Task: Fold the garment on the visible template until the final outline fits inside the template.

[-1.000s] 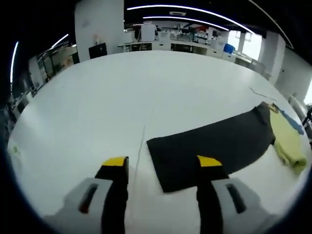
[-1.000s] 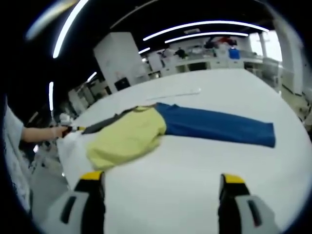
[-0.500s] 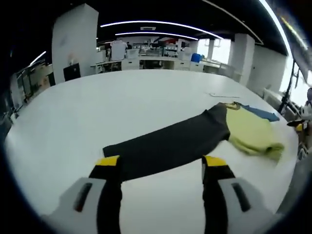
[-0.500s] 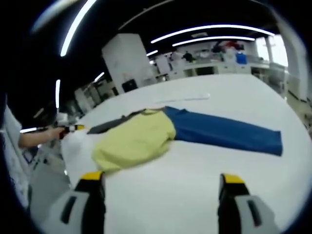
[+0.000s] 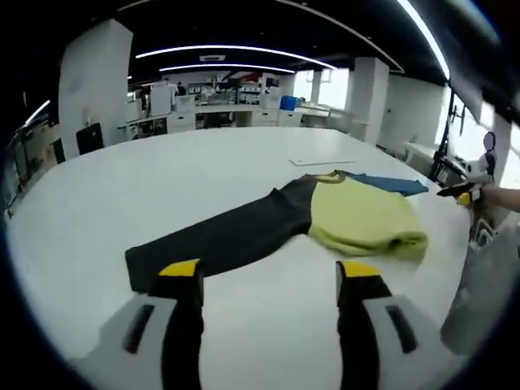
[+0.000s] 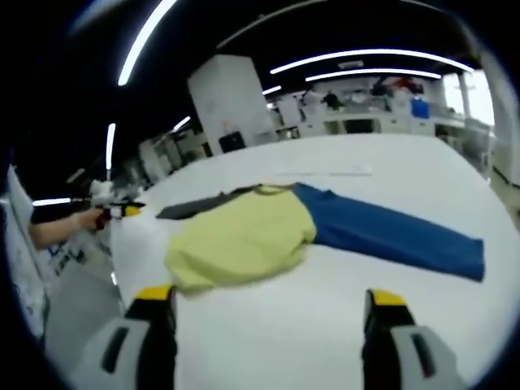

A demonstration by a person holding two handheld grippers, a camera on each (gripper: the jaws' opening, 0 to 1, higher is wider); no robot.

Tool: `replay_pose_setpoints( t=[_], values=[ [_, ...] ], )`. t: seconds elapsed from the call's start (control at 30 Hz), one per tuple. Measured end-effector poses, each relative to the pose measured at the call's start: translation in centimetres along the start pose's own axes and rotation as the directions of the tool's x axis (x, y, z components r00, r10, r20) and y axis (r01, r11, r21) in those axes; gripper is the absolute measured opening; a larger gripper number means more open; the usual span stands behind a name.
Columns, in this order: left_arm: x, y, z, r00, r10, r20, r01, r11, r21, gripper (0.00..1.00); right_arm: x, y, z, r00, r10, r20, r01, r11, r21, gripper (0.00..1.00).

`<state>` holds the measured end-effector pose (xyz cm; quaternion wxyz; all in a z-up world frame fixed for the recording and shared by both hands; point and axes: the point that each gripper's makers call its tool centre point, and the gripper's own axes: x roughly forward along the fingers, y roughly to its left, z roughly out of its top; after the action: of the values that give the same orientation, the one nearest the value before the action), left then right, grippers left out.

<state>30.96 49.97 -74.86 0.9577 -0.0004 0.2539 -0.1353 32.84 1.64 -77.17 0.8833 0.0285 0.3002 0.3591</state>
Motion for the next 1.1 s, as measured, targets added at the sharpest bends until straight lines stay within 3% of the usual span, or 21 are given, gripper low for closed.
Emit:
replay_pose_setpoints(
  t=[0.13, 0.43, 0.6, 0.73, 0.93, 1.0, 1.03, 1.1],
  values=[
    [0.2, -2.6, -0.5, 0.999, -0.040, -0.001, 0.040, 0.999, 0.031, 0.63, 0.8, 1.3, -0.1, 0.999, 0.024, -0.022, -0.025, 0.999, -0.047, 0.96],
    [0.2, -7.4, -1.0, 0.998, -0.067, 0.008, 0.067, 0.996, 0.053, 0.62, 2.4, 4.0, 0.7, 0.996, 0.074, -0.050, -0.082, 0.984, -0.160, 0.93],
    [-0.1, -9.0, -0.7, 0.996, -0.089, 0.021, 0.088, 0.995, 0.053, 0.62, 3.5, 6.3, 1.5, 0.992, 0.101, -0.074, -0.119, 0.945, -0.304, 0.85],
    [-0.4, -9.9, -0.6, 0.994, -0.105, 0.021, 0.103, 0.993, 0.061, 0.61, 4.4, 8.9, 1.9, 0.984, 0.149, -0.097, -0.173, 0.923, -0.344, 0.82],
    [-0.5, -10.8, -0.9, 0.992, -0.123, 0.022, 0.121, 0.991, 0.062, 0.61, 5.6, 12.2, 1.7, 0.970, 0.176, -0.168, -0.238, 0.827, -0.509, 0.74],
    [-0.6, -11.3, -1.0, 0.991, -0.131, 0.020, 0.130, 0.990, 0.060, 0.60, 6.0, 13.4, 1.3, 0.962, 0.187, -0.200, -0.269, 0.780, -0.566, 0.70],
    [-0.6, -11.2, -1.0, 0.991, -0.133, 0.021, 0.132, 0.990, 0.058, 0.60, 6.3, 13.8, 1.0, 0.960, 0.170, -0.222, -0.273, 0.740, -0.614, 0.67],
    [-0.6, -11.5, -1.0, 0.990, -0.136, 0.022, 0.135, 0.989, 0.054, 0.60, 6.7, 14.9, 0.5, 0.953, 0.171, -0.252, -0.298, 0.689, -0.661, 0.63]
  ],
)
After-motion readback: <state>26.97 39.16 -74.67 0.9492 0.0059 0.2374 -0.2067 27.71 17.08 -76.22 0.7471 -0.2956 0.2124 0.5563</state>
